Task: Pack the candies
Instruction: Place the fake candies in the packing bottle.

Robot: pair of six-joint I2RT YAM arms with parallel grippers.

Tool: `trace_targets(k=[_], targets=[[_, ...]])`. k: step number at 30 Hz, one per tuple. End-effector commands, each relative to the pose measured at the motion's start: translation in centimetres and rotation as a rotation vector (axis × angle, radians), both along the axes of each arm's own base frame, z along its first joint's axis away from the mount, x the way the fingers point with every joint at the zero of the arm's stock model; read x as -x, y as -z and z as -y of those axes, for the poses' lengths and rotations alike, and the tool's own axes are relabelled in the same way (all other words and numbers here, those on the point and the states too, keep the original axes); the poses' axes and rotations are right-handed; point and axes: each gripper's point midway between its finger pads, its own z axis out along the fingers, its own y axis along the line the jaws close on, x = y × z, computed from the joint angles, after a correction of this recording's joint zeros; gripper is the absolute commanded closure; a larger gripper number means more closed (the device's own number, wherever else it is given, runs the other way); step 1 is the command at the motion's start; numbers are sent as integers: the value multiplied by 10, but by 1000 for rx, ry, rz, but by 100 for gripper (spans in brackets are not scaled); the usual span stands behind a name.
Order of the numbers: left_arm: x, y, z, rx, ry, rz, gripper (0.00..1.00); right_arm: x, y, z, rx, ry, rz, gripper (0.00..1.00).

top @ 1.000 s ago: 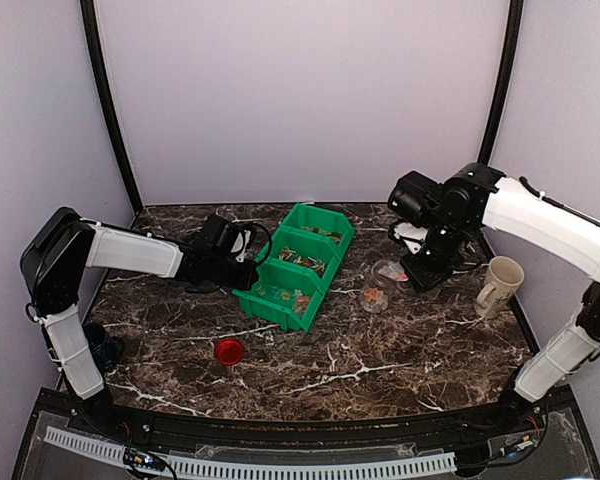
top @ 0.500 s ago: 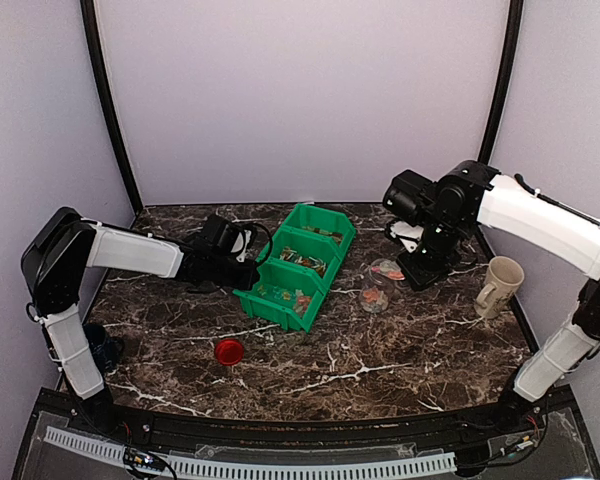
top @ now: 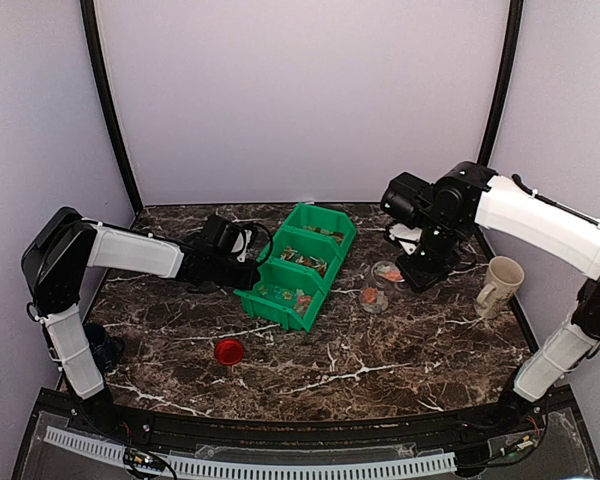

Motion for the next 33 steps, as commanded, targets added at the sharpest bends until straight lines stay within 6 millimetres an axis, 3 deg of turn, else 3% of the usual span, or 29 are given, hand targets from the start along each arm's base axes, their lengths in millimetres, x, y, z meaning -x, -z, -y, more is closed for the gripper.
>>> trace_targets(k=[1,16,22,33], targets=[[-25,-41,18,107,-4,133,100,2,-2,0,22,2,6,100],[-25,-44,17,112,-8,136,100,17,6,9,41,-8,-28,100],[-28,-43,17,112,-20,136,100,9,-5,2,14,-9,2,100],[-29,-47,14,106,-35,142,100,5,-5,0,22,-5,6,100]])
